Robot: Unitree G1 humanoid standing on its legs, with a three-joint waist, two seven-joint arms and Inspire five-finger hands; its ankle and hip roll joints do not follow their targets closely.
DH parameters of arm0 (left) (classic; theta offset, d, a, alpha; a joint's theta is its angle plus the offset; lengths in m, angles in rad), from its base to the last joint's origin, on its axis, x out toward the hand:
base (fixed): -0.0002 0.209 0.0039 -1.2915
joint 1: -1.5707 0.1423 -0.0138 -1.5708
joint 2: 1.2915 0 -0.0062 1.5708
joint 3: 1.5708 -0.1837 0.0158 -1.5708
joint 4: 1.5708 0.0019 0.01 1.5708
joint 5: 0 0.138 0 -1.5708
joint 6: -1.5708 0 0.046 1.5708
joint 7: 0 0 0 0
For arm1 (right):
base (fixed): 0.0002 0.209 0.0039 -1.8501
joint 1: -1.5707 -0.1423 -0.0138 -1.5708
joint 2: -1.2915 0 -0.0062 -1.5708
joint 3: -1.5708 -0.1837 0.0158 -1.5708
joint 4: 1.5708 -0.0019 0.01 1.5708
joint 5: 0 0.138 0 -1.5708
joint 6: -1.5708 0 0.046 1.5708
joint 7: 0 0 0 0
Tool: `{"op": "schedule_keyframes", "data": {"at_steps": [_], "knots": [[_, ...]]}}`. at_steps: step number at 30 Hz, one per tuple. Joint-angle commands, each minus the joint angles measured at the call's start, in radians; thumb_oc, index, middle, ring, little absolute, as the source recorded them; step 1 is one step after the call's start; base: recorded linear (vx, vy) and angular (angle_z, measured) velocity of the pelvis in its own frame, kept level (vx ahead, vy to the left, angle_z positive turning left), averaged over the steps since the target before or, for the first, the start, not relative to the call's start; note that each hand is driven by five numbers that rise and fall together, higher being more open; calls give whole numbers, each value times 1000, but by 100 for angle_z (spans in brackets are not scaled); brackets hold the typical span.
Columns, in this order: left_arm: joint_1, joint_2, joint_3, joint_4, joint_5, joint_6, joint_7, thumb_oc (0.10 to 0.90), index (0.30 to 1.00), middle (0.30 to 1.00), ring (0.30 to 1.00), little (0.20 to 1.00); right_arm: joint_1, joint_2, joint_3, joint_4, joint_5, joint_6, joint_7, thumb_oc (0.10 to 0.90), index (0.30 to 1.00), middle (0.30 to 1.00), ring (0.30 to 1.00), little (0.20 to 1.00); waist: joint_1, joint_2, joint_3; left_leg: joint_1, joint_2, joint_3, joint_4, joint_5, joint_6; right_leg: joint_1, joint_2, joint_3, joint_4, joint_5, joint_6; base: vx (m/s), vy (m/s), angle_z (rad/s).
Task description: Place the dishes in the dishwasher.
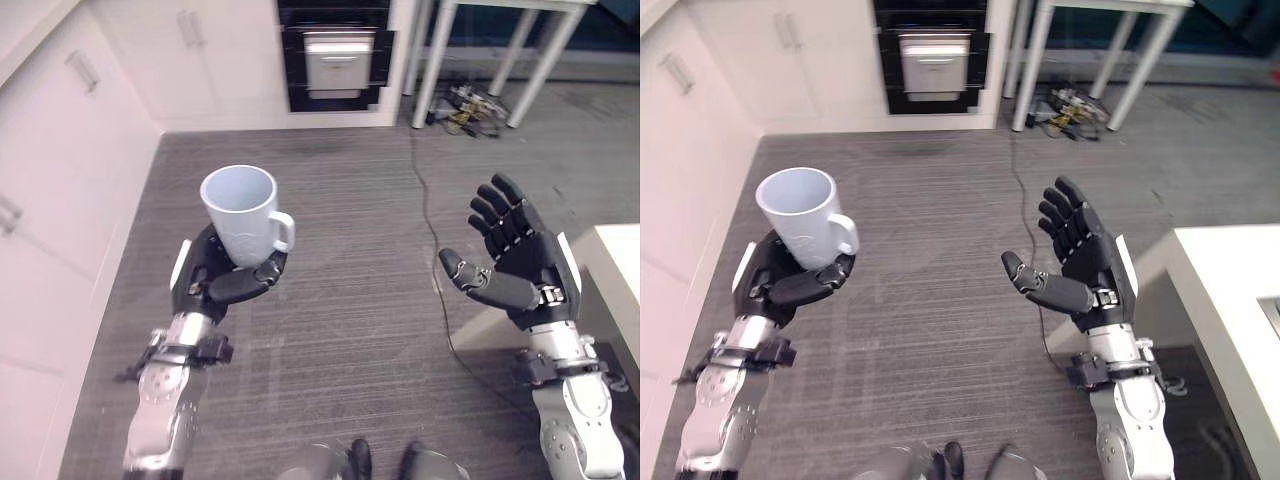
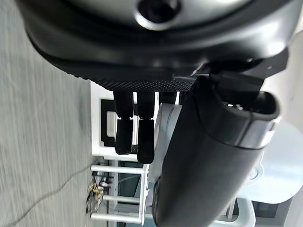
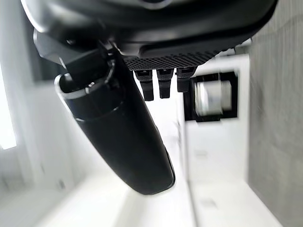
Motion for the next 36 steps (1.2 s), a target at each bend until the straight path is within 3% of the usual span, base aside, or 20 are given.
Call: {"op": "schedule_keyframes", "data": {"at_steps": [1, 3, 8, 20, 21, 27, 36], "knots": [[16, 61, 26, -194, 20, -95, 31, 400, 300, 300, 300, 300, -119, -1, -72, -70, 48, -90, 9, 800, 900, 900, 900, 900, 36, 4, -88, 221, 22, 12, -267, -26, -75, 10, 53, -229, -131, 25, -55, 74, -66, -27], [39, 59, 31, -194, 25, -110, 44, 400, 300, 300, 300, 300, -127, -6, -64, -69, 58, -84, 21, 800, 900, 900, 900, 900, 48, 1, -83, 230, 33, 27, -267, -26, -76, 21, 51, -249, -131, 37, -52, 42, -95, -50], [67, 60, 41, -200, 18, -115, 51, 400, 300, 300, 300, 300, -142, 4, -21, -74, 28, -74, -6, 800, 900, 900, 900, 900, 57, 5, -88, 239, 47, 38, -267, -27, -82, 26, 63, -241, -131, -15, -52, 31, -144, -14], [76, 72, 25, -181, 47, -86, 46, 400, 300, 300, 300, 300, -104, -8, 3, -91, 36, -61, -12, 800, 900, 900, 900, 900, 8, 19, -109, 239, 70, 65, -267, -32, -100, -7, 100, -176, -131, -31, -71, -5, -114, -13], [61, 5, -36, -182, 110, -222, 275, 400, 300, 300, 300, 300, -101, -15, 50, -86, 15, -102, 10, 800, 900, 900, 900, 900, -9, -4, -114, 248, -11, -36, -267, -40, -77, -35, 186, -36, -131, -15, -84, 4, -62, -11], [73, 11, -24, -172, 85, -232, 241, 400, 300, 300, 300, 300, -86, -4, 34, -86, 20, -104, 12, 800, 900, 900, 900, 900, -9, -3, -120, 246, 20, 25, -267, -45, -82, -22, 175, -104, -131, -29, -90, 9, -11, 1], [104, 9, -11, -175, 73, -239, 222, 400, 300, 300, 300, 300, -56, 8, 36, -80, 28, -100, 22, 800, 900, 900, 900, 900, -10, 4, -129, 242, 11, 0, -267, -38, -85, -18, 202, -84, -131, -43, -103, 26, -56, 4]]}}
